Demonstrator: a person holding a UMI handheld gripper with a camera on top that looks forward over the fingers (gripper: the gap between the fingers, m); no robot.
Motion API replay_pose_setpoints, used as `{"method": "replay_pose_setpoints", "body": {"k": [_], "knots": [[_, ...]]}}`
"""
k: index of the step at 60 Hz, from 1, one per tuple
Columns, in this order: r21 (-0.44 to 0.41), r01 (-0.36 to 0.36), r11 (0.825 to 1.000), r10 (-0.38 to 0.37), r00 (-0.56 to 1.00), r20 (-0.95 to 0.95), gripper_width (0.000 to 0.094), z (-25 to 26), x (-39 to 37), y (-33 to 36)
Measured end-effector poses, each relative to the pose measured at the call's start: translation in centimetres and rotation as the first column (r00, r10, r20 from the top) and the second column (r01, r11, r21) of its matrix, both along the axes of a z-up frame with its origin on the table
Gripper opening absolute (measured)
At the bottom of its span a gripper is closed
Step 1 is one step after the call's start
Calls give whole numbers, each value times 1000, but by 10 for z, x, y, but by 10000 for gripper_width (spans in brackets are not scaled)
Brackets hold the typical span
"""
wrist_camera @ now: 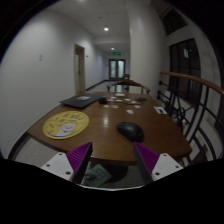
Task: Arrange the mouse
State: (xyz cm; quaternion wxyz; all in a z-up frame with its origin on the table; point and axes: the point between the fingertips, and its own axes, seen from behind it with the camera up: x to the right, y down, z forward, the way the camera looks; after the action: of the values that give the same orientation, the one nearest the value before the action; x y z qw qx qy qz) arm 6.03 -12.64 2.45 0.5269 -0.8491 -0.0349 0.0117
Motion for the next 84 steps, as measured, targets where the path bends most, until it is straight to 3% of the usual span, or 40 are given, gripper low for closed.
{"method": "replay_pose_setpoints", "body": {"k": [9, 13, 26, 32, 37, 44, 55, 58, 65, 73, 77, 84], "knots": [[-6, 109, 994, -109, 992, 61, 829, -20, 63, 33], [-53, 117, 992, -115, 993, 39, 840, -37, 70, 48], [-80, 79, 994, -80, 997, -9, 822, -40, 76, 105], [-93, 86, 992, -87, 996, -1, 742, -41, 87, 126], [-88, 109, 990, -110, 994, -11, 484, -42, 96, 133], [-52, 104, 993, -106, 994, -24, 452, -42, 94, 134], [-79, 121, 989, -130, 984, -119, 366, -33, 92, 126], [-33, 142, 989, -145, 981, -125, 360, -11, 89, 126], [111, 131, 985, -116, 985, -130, 360, 68, 39, 128], [223, 36, 974, 10, 979, -201, 358, 145, -76, 129], [193, 2, 981, 45, 969, -242, 360, 140, -132, 131], [69, -71, 995, 82, 982, -169, 362, 78, -199, 140]]}}
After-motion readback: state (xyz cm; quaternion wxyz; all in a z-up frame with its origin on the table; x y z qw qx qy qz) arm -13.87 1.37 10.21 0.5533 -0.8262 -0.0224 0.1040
